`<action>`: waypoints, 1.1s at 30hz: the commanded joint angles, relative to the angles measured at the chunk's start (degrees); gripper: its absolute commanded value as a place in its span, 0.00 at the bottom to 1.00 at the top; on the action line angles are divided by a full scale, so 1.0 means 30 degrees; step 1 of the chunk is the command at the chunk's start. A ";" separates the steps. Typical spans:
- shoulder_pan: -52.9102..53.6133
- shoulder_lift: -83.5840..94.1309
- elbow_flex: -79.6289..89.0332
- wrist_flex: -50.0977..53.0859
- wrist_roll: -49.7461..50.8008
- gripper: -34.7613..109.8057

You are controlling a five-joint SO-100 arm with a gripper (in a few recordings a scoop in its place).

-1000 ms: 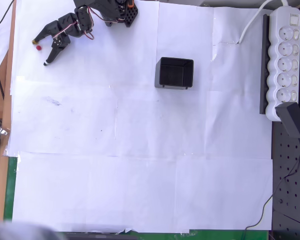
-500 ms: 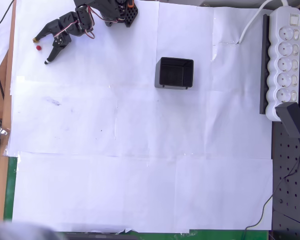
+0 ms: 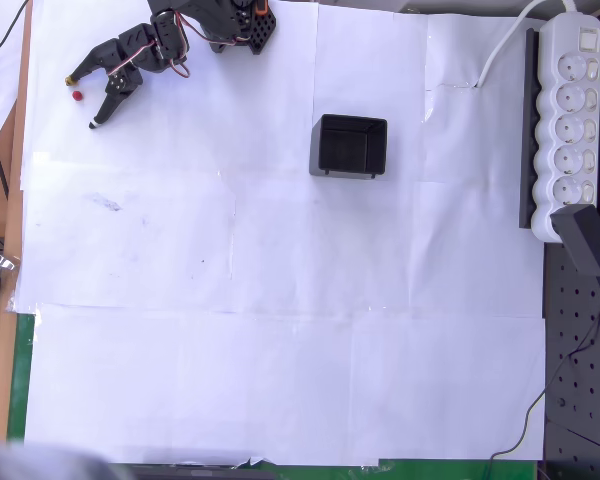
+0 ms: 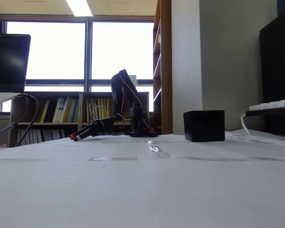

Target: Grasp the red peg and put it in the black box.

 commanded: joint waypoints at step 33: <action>0.0557 0.0352 0.0439 0.0000 -0.0264 0.39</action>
